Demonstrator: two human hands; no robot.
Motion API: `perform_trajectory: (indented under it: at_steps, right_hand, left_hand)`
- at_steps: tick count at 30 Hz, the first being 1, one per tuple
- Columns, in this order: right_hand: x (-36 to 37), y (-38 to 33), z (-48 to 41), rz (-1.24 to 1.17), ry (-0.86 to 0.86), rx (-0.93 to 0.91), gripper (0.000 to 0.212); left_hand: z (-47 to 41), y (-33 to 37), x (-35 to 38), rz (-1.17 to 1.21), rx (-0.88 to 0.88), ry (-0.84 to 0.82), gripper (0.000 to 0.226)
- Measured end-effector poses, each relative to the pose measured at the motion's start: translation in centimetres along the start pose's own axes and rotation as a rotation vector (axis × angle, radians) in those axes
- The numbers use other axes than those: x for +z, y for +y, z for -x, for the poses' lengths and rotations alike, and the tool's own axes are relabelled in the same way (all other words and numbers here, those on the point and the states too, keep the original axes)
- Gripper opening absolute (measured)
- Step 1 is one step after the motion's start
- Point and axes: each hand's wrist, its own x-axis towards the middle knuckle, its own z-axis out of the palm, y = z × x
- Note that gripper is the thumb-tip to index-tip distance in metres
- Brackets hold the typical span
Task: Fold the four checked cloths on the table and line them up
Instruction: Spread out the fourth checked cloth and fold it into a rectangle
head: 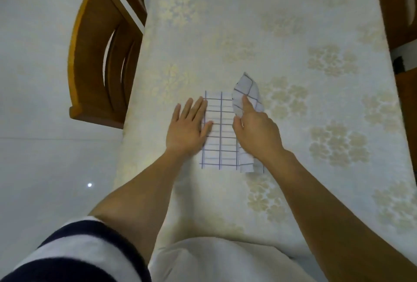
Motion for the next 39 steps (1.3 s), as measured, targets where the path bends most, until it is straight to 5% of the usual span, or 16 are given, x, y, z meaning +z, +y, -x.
perform_trajectory:
  at_steps: [4, 8, 14, 20, 32, 39]
  right_hand:
    - [3.8, -2.5, -1.8, 0.104, -0.120, 0.014, 0.071]
    - [6.8, -2.1, -2.0, -0.191, -0.251, -0.118, 0.074]
    - [7.2, 2.2, -1.6, -0.136, 0.163, -0.189, 0.062]
    - [9.2, 4.5, -2.9, 0.210, -0.091, -0.143, 0.074]
    - [5.6, 10.6, -6.2, 0.143, -0.011, -0.096, 0.053]
    - [5.8, 12.1, -2.6, 0.080, -0.072, -0.063, 0.063]
  left_hand:
    - [-0.1, -0.4, 0.4, -0.004, -0.027, 0.043, 0.060]
    - [-0.1, -0.9, 0.4, -0.036, -0.013, 0.019, 0.059]
    - [-0.2, -0.6, -0.3, 0.111, -0.078, 0.040, 0.058]
    - [-0.1, -0.8, -0.2, 0.010, -0.026, 0.007, 0.058]
    - [-0.2, -0.6, -0.3, -0.008, -0.033, -0.013, 0.056]
    - [-0.3, -0.6, -0.3, 0.012, -0.030, 0.002, 0.058]
